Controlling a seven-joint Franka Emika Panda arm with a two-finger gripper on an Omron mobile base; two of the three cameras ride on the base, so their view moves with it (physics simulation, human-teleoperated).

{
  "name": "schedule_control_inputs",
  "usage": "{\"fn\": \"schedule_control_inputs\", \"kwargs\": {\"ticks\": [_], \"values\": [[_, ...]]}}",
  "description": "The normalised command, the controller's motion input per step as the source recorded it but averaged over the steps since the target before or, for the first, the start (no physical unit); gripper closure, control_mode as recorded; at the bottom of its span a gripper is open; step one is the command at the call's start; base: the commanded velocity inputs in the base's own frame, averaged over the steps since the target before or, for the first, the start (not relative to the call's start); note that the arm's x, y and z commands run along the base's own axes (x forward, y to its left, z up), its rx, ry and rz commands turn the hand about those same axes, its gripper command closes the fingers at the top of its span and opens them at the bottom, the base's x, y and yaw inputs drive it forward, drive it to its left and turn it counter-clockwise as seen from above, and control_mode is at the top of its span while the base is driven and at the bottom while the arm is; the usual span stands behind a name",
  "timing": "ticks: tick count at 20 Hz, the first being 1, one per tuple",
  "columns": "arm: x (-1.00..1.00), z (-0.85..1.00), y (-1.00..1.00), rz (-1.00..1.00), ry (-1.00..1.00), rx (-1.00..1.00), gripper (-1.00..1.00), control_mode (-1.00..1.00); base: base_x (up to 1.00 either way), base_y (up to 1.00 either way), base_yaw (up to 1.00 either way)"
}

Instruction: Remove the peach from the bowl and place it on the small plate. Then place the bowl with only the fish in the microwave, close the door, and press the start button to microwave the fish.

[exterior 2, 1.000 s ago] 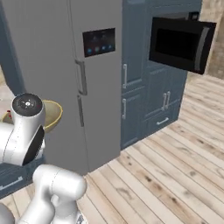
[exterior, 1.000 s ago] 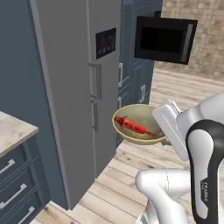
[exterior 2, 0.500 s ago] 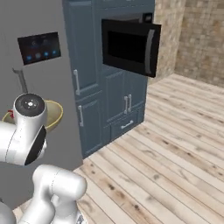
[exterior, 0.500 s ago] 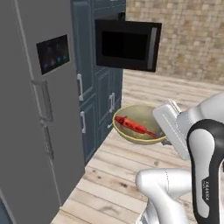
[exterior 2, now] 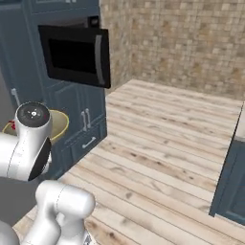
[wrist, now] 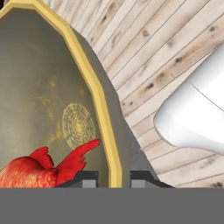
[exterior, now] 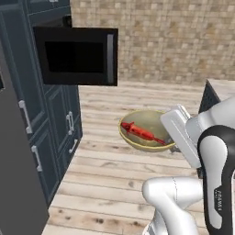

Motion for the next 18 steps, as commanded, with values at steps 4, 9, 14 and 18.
{"fn": "schedule_control_inputs", "kwargs": {"ticks": [4, 9, 14, 18], "values": [[0.0, 0.0, 0.0, 0.0, 0.0, 0.0, 1.0, 1.0, 0.52, -0.35, -0.54], [0.0, 0.0, 0.0, 0.0, 0.0, 0.0, 1.0, 1.0, 0.53, -0.37, -0.52], [0.0, 0.0, 0.0, 0.0, 0.0, 0.0, 1.0, 1.0, 0.68, -0.21, -0.43], [0.0, 0.0, 0.0, 0.0, 0.0, 0.0, 1.0, 1.0, 0.98, 0.0, -0.28]]}}
